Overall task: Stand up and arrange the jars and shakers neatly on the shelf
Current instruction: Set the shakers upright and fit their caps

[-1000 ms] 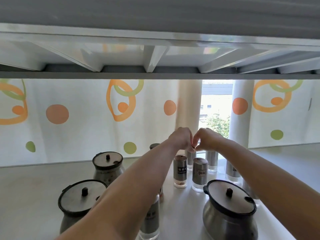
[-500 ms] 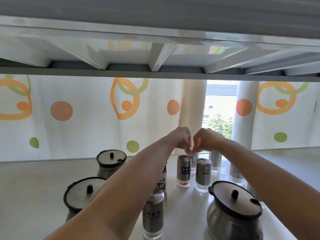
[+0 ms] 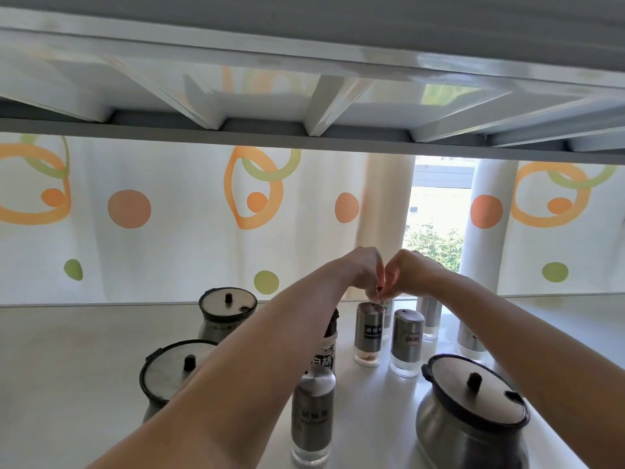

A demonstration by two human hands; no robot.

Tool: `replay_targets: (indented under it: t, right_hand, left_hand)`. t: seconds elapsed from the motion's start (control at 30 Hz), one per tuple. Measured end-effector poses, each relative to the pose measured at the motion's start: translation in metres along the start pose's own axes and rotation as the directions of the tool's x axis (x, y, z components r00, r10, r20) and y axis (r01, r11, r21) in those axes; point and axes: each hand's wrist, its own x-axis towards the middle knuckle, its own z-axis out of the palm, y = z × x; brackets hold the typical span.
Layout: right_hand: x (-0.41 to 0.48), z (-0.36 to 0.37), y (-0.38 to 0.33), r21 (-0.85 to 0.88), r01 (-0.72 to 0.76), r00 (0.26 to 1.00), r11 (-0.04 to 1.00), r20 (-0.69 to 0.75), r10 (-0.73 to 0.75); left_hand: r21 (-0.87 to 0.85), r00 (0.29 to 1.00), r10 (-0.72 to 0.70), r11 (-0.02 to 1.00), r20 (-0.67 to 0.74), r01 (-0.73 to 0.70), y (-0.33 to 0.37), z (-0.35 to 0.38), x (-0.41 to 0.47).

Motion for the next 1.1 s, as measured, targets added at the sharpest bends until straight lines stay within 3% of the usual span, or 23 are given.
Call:
replay_targets:
  t: [0.67,0.87,1.1]
  right_hand:
    - [-0.025,-0.019,0.013,0.025,0.075,0.997,0.997,0.015,-0.076]
    - [-0.031,-0.032,0.046,-0.035,-0.085,0.987,0.996,-0.141,0.08]
    - [-0.027,-0.024,0.063,-0.084,-0.113,0.987,0.99,-0.127,0.102]
  left_hand:
    - [0.055,1.0,-0.006,0.998,-0.005,0.006,0.015,-0.01,-0.012]
    - [0.047,0.996,0.034,0.998,-0.087,-0.03,0.027,-0.01,-0.004]
    - [0.021,0.984,0.13,0.992,-0.122,-0.128,0.041,0.013,0.01]
